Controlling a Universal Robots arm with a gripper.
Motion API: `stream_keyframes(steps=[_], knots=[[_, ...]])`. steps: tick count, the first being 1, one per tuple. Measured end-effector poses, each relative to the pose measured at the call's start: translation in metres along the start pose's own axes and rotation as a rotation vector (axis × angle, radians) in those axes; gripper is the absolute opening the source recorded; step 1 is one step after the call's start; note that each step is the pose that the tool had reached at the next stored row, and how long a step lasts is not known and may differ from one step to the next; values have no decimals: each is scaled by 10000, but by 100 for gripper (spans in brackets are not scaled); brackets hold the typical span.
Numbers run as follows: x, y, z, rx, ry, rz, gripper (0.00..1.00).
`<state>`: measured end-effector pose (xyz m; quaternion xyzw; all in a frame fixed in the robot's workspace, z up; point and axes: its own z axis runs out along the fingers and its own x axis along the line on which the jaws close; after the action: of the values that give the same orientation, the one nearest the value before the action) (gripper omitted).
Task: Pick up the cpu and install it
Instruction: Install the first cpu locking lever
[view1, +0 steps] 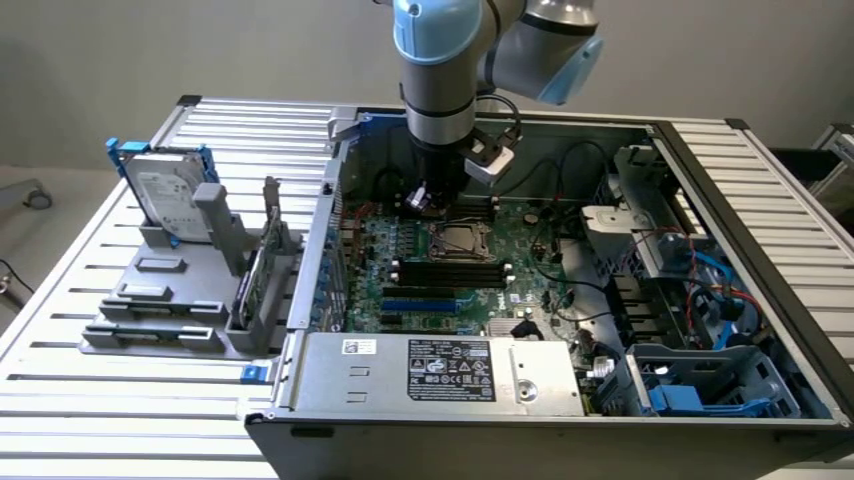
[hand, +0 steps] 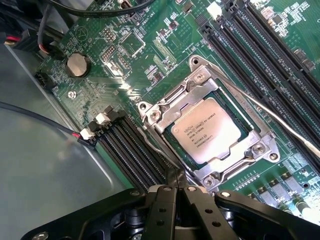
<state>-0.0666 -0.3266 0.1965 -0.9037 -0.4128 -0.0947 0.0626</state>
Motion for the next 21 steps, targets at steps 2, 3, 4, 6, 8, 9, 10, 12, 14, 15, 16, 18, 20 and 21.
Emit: stream_keyframes(steps=[2,3,4,6,8,9,10,12,14,15,16,18,20,21], knots=[[1,0,3,-2,-4,-5,11],[2,-1,5,-4,-4,-7,11],[5,-2,6,-5,-5,-9,11],[9,-3,7,-6,-7,-12,11],[14,-6,9,-9,-8,-13,11],[14,-6,9,-11,-11,-13,11],[14,-6,8,-12,-13,-13,11],[15,-6,3,-12,-18,-13,11],[16,-7,-6,-7,-22,-12,11],[18,-7,-11,-4,-24,-11,11],[19,-7,-18,0,-27,-10,11],[21,-9,-31,8,-35,-8,11],[20,-12,-40,15,-39,-6,11],[19,-15,-44,19,-43,-5,11]])
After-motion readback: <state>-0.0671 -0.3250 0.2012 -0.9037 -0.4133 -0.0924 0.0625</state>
